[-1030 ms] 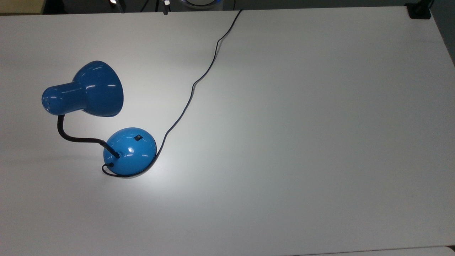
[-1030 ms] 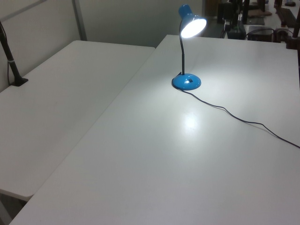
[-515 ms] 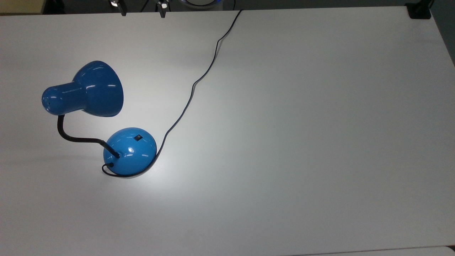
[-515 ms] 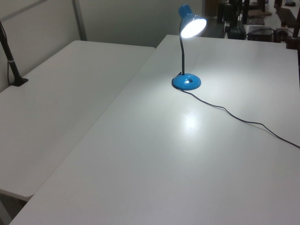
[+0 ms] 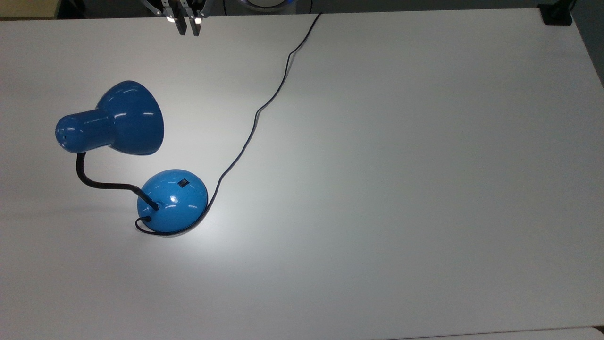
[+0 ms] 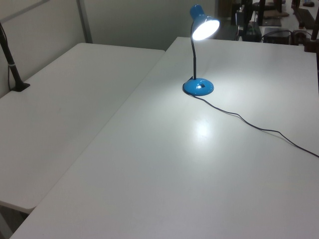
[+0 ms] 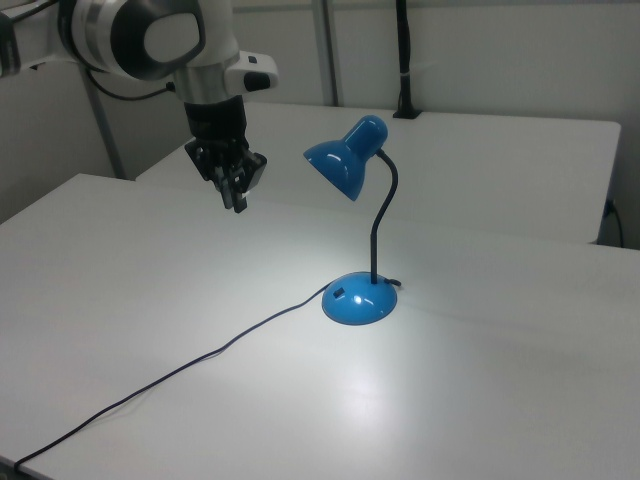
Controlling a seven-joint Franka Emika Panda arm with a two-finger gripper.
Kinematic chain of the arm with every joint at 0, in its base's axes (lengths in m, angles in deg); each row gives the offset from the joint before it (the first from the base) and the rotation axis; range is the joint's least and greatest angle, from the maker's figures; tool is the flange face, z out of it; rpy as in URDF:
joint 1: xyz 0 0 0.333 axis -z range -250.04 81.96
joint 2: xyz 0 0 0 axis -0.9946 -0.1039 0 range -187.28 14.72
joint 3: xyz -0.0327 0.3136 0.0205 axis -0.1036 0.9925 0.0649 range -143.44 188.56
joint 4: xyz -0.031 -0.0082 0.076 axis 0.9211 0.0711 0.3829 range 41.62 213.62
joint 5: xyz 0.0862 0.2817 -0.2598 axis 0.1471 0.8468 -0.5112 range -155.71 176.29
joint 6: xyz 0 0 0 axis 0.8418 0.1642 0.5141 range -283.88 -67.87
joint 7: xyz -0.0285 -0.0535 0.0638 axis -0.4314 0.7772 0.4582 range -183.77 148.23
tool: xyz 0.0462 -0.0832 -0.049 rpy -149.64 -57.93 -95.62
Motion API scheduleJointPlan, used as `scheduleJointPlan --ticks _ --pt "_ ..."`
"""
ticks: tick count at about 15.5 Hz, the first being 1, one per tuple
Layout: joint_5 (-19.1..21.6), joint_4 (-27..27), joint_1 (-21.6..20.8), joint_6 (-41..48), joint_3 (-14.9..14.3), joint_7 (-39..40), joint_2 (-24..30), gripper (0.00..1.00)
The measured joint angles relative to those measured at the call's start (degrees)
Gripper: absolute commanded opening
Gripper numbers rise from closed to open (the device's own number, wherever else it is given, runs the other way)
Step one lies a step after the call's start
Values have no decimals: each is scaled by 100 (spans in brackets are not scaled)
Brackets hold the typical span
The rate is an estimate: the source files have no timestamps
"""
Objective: Turn off the lamp
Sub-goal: 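Move the gripper toward the blue lamp base and its switch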
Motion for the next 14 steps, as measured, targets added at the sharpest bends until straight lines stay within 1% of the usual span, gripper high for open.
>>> scheduleJointPlan --ticks 3,8,14 --pt "4 160 0 -345 0 -154 -15 0" --pt "6 613 -3 -1189 0 -780 -25 0" --pt "6 1373 -1 -2704 8 -2067 -170 0"
